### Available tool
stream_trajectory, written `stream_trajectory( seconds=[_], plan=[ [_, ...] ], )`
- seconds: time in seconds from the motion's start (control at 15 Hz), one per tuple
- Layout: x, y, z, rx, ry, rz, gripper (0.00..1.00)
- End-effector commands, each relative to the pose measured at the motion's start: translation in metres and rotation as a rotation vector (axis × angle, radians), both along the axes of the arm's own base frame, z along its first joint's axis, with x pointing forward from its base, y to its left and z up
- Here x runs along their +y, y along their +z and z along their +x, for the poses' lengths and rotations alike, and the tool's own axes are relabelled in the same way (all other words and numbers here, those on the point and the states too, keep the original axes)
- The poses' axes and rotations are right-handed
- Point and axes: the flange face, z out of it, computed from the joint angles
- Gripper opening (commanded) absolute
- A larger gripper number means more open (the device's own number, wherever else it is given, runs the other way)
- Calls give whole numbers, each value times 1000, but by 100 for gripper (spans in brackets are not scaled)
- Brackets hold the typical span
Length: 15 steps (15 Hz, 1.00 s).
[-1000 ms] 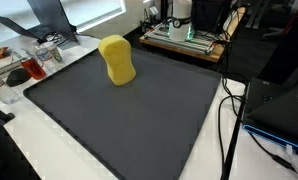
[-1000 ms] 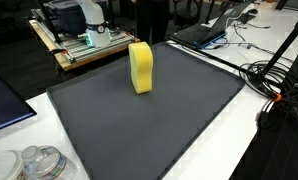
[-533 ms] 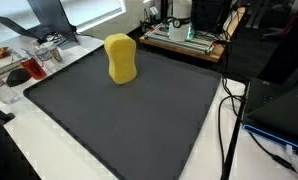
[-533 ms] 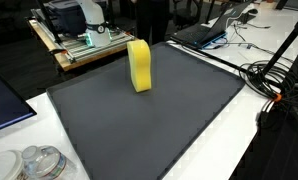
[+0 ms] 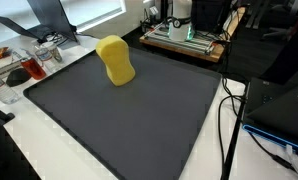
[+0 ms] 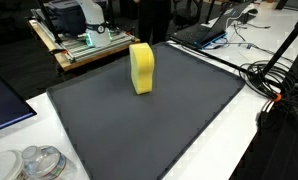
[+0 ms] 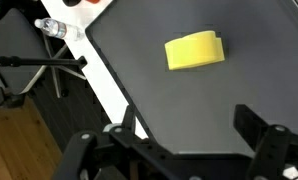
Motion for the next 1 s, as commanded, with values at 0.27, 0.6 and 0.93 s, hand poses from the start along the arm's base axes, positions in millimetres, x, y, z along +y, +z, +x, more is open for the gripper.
stream_trajectory(
  seconds=[0.27, 0.6, 0.93],
  plan=[
    [48, -56, 33, 60, -49, -126, 100],
    [48, -92, 14, 137, -258, -96, 100],
    [48, -93, 20, 127, -238, -109, 100]
  ],
)
